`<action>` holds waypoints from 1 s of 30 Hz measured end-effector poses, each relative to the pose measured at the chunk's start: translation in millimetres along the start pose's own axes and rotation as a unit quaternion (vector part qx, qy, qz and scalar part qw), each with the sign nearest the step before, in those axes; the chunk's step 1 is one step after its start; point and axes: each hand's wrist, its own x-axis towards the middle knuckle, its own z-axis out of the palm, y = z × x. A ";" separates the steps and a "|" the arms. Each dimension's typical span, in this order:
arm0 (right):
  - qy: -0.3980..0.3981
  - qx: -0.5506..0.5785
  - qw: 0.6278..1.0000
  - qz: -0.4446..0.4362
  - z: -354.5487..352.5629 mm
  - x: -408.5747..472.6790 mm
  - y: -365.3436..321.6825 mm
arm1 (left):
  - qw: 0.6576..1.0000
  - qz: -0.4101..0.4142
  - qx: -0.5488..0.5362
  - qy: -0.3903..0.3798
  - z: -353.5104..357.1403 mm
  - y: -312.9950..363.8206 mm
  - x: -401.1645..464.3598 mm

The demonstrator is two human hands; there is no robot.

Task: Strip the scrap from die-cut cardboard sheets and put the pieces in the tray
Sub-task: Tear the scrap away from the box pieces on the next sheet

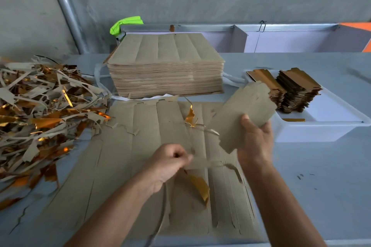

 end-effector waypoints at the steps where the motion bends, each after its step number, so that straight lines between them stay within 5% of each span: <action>1: 0.008 -0.044 0.999 -0.017 -8.0 4.5 -5.9 | 0.999 0.014 -0.037 0.010 -7.5 -0.3 -0.7; 7: -0.084 -0.318 0.942 -0.067 -41.7 9.3 -27.8 | 0.930 0.068 -0.361 0.000 -47.9 -2.2 -0.2; 12: -0.214 -0.479 0.851 -0.006 -20.8 -16.1 -15.4 | 0.901 0.091 -0.423 -0.019 -41.2 -4.2 -2.1; 16: -0.313 -0.576 0.753 -0.053 5.5 -35.5 -2.2 | 0.899 0.123 -0.418 -0.041 -26.2 -3.8 -7.3; 21: -0.327 -0.535 0.770 0.116 25.2 -42.5 5.0 | 0.914 0.140 -0.378 -0.050 -18.2 -7.2 -12.3; 30: -0.354 -0.509 0.772 0.138 26.7 -40.7 20.4 | 0.927 0.191 -0.298 -0.122 -22.6 -16.8 -23.2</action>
